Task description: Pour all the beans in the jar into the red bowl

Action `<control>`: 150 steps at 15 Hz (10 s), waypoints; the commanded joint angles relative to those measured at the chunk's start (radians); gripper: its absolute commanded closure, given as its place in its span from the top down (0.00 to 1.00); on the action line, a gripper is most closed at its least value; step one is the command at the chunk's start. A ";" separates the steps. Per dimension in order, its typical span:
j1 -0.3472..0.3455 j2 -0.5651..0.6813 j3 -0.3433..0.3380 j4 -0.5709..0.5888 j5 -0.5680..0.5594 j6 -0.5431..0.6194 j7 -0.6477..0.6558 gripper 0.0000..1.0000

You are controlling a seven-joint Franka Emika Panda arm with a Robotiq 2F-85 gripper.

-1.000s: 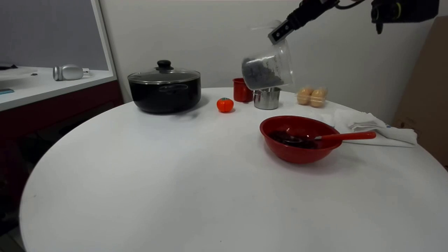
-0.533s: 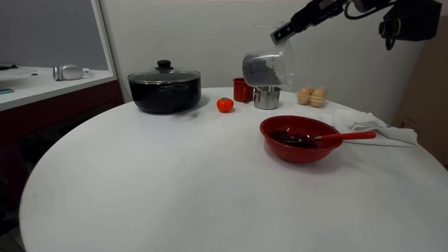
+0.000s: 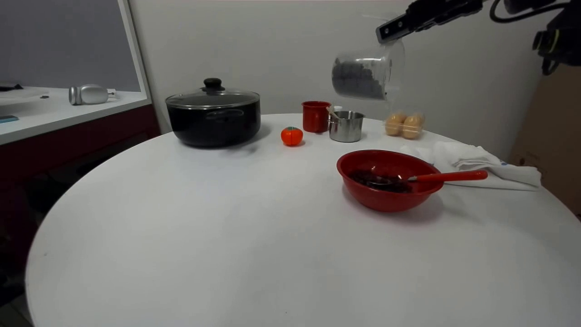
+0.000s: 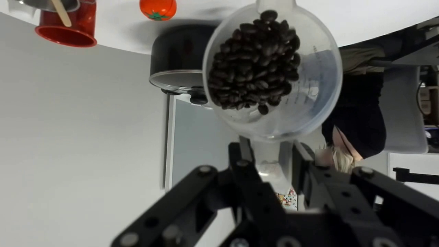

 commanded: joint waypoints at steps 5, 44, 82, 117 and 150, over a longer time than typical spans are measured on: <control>-0.037 0.072 0.088 0.081 0.088 -0.043 0.033 0.07; -0.087 0.116 0.207 0.090 0.224 -0.078 0.374 0.07; 0.045 0.052 0.121 0.174 -0.110 -0.113 0.437 0.07; 0.789 -0.475 -0.225 -0.888 -1.336 0.983 0.562 0.07; 0.690 -0.668 -0.093 -1.239 -1.307 1.087 0.097 1.00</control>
